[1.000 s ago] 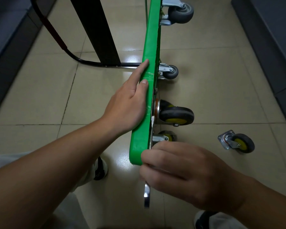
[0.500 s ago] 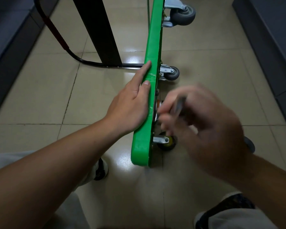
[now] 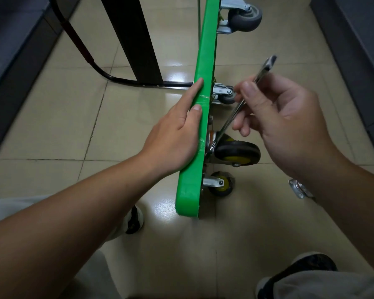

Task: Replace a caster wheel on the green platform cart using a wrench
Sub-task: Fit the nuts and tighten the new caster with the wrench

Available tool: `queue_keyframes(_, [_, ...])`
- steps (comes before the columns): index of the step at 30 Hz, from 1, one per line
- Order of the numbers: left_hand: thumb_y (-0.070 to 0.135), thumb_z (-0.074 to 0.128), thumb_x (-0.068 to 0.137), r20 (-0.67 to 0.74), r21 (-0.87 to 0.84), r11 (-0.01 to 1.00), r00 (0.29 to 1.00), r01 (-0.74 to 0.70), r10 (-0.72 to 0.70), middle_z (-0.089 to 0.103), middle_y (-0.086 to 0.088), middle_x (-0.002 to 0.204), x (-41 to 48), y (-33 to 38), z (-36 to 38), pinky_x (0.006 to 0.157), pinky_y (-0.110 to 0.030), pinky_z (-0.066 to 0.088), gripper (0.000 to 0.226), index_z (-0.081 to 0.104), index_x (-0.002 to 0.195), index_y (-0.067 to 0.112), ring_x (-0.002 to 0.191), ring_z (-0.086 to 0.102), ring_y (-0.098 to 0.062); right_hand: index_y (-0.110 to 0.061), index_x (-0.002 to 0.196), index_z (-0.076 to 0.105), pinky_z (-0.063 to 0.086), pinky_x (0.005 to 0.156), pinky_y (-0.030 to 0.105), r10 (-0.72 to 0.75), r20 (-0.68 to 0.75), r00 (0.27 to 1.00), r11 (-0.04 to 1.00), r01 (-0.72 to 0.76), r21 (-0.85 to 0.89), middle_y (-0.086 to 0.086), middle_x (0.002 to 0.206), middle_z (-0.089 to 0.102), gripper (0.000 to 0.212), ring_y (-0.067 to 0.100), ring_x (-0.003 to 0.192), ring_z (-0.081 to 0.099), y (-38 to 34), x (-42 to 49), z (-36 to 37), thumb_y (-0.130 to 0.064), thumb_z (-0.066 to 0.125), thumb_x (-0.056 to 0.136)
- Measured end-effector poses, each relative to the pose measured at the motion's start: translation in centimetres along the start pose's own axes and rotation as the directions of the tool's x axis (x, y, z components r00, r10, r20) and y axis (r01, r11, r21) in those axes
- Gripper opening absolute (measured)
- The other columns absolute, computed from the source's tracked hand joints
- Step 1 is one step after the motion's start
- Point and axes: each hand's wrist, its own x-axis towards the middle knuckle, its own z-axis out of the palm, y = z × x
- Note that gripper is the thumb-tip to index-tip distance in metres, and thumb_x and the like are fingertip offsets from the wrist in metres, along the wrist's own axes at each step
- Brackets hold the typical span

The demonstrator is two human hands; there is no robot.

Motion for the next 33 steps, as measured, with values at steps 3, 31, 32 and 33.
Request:
queue_keyframes(3, [0.043, 0.027, 0.110, -0.005, -0.003, 1.000, 1.000, 0.001, -0.001, 0.051, 0.022, 0.135, 0.0, 0.0, 0.0, 0.092, -0.044, 0.055, 0.051, 0.020, 0.159, 0.053, 0.103, 0.063, -0.005, -0.016, 0.106, 0.059, 0.049, 0.054, 0.025, -0.297, 0.007, 0.955, 0.941, 0.294, -0.167, 0.000, 0.084, 0.062, 0.005, 0.020, 0.061, 0.064, -1.5, -1.4, -0.9, -0.018, 0.054, 0.106])
queue_keyframes(31, [0.052, 0.025, 0.100, -0.017, 0.010, 1.000, 1.000, 0.010, -0.010, 0.055, 0.007, 0.147, 0.1, 0.0, 0.3, 0.094, -0.047, 0.052, 0.057, 0.021, 0.156, 0.059, 0.111, 0.062, -0.021, -0.002, 0.103, 0.072, 0.051, 0.076, 0.042, -0.428, 0.688, 0.586, 0.407, 0.805, -0.432, 0.019, 0.103, 0.068, 0.012, 0.035, 0.080, 0.061, 0.5, -10.0, 1.3, -0.001, 0.061, 0.099])
queue_keyframes(32, [0.052, 0.025, 0.100, -0.017, 0.009, 1.000, 1.000, 0.015, -0.015, 0.055, 0.007, 0.147, 0.1, 0.0, 0.3, 0.097, -0.050, 0.052, 0.057, 0.021, 0.156, 0.059, 0.113, 0.062, -0.023, -0.003, 0.103, 0.072, 0.051, 0.075, 0.042, -0.430, 0.686, 0.587, 0.401, 0.805, -0.437, 0.019, 0.104, 0.068, 0.012, 0.035, 0.080, 0.061, 0.7, -10.1, 1.3, -0.001, 0.062, 0.098])
queue_keyframes(33, [0.052, 0.024, 0.100, -0.015, 0.008, 1.000, 1.000, 0.018, -0.018, 0.056, 0.006, 0.147, 0.1, 0.1, 0.3, 0.099, -0.051, 0.051, 0.057, 0.021, 0.156, 0.060, 0.114, 0.062, -0.025, -0.003, 0.102, 0.072, 0.051, 0.075, 0.042, -0.431, 0.686, 0.585, 0.392, 0.807, -0.441, 0.019, 0.104, 0.068, 0.011, 0.035, 0.080, 0.061, 0.9, -10.2, 1.3, -0.001, 0.062, 0.098])
